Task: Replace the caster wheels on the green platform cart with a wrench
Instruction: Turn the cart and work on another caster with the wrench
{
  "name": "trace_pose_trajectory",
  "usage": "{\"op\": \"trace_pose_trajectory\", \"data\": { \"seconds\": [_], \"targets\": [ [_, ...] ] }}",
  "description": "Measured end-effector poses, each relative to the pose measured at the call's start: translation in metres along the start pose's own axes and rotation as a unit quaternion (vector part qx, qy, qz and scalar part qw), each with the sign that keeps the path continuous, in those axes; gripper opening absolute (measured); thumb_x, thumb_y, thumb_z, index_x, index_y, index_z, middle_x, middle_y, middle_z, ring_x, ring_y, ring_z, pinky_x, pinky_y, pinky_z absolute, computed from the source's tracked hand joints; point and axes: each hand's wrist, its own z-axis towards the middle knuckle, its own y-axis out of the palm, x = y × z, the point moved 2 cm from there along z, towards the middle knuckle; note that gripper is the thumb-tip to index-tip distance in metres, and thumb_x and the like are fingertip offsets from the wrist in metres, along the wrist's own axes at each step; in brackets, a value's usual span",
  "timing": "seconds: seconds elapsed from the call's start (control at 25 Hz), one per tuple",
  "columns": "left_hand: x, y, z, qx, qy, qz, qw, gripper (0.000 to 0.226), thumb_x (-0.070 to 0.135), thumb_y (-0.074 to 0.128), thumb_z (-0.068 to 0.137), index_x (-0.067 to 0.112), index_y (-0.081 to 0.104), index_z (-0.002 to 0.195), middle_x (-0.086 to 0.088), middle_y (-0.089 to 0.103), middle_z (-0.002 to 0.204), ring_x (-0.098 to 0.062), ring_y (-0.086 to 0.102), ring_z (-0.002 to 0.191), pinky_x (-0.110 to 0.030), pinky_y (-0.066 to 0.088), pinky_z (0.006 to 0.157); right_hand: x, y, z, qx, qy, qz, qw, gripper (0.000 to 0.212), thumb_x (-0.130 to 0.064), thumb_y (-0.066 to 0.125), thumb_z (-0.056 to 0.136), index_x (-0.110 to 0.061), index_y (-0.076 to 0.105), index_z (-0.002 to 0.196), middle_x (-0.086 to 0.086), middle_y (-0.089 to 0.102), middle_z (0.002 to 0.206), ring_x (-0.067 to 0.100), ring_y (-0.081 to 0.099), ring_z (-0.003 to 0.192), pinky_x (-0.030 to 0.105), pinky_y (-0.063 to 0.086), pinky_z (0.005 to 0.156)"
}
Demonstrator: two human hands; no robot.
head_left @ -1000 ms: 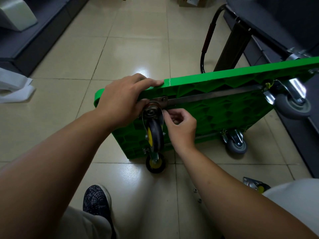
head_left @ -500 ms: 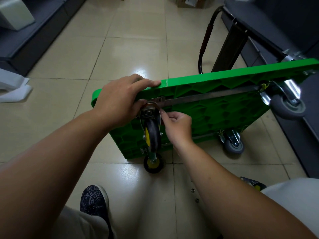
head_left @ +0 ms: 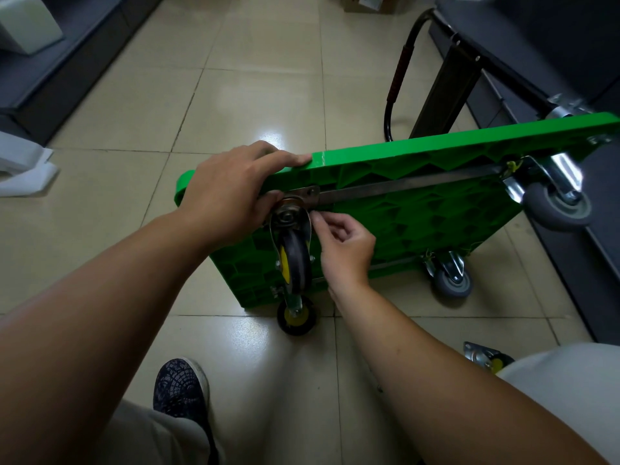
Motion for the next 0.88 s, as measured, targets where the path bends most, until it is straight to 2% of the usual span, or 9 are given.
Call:
{"op": "trace_pose_trajectory", "data": {
  "seconds": [0.12,0.24,0.4,0.48,0.64,0.76,0.88],
  "targets": [
    [-0.0002,-0.0001,-0.0001,0.002,0.001,0.004,1.0,0.059,0.027,0.07,0.091,0.041,0.048,0.144,0.003,0.06,0.13,-0.026,0.06,0.106,-0.037,0.048,0.073,0.0036,0.0015,-0.0025,0.012,0.062,0.056,0.996,0.003,-0.01,0.075,0.088,-0.01,0.074,0.09,0.005,0.077,0.085,0.009,0.073,0.078,0.017,0.054,0.07],
    [-0.0006,0.0001,-0.0003,0.004,-0.001,0.008,1.0,0.059,0.027,0.07,0.091,0.042,0.048,0.144,0.004,0.06,0.13,-0.025,0.06,0.106,-0.035,0.045,0.072,0.0063,0.0037,0.0005,0.012,0.133,0.083,0.988,0.015,-0.016,0.08,0.085,-0.007,0.073,0.094,0.006,0.078,0.087,0.012,0.074,0.08,0.022,0.054,0.072],
    [-0.001,0.0,0.0,0.001,-0.004,0.008,1.0,0.06,0.026,0.07,0.09,0.041,0.049,0.144,0.003,0.06,0.129,-0.026,0.06,0.105,-0.036,0.047,0.072,0.0089,0.0041,-0.0005,-0.041,0.188,-0.022,0.981,0.027,-0.039,0.073,0.09,-0.014,0.076,0.083,0.001,0.077,0.084,0.013,0.071,0.082,0.022,0.05,0.072],
    [0.0,-0.0002,0.0001,0.0,-0.003,0.007,1.0,0.06,0.026,0.07,0.09,0.041,0.049,0.144,0.003,0.06,0.129,-0.026,0.06,0.105,-0.037,0.048,0.072,0.0063,0.0046,-0.0001,-0.059,0.154,-0.05,0.985,0.028,-0.039,0.069,0.093,-0.016,0.075,0.079,0.0,0.076,0.081,0.011,0.067,0.077,0.022,0.049,0.068],
    [0.001,-0.0017,-0.0006,0.0,-0.005,0.005,1.0,0.059,0.025,0.07,0.09,0.04,0.049,0.144,0.003,0.06,0.13,-0.026,0.06,0.107,-0.038,0.047,0.073,0.0008,0.0049,0.0024,-0.019,0.052,-0.102,0.993,0.017,-0.026,0.078,0.087,-0.018,0.07,0.075,-0.002,0.071,0.073,0.007,0.064,0.065,0.021,0.05,0.058],
    [0.0012,-0.0016,-0.001,0.002,-0.007,0.003,1.0,0.06,0.025,0.07,0.091,0.041,0.049,0.144,0.004,0.06,0.13,-0.026,0.059,0.108,-0.037,0.045,0.073,0.0,0.0047,0.0016,-0.003,-0.003,-0.104,0.995,0.017,-0.014,0.082,0.081,-0.019,0.066,0.078,-0.004,0.069,0.074,0.003,0.063,0.064,0.017,0.051,0.061],
    [0.0012,-0.0016,-0.0004,0.003,-0.008,0.005,1.0,0.06,0.025,0.069,0.091,0.042,0.049,0.144,0.005,0.06,0.131,-0.026,0.059,0.109,-0.034,0.041,0.073,0.0005,0.0045,0.0009,-0.009,-0.028,-0.072,0.997,0.021,-0.005,0.081,0.081,-0.018,0.063,0.082,0.0,0.07,0.079,0.007,0.067,0.07,0.016,0.053,0.064]
  ]
}}
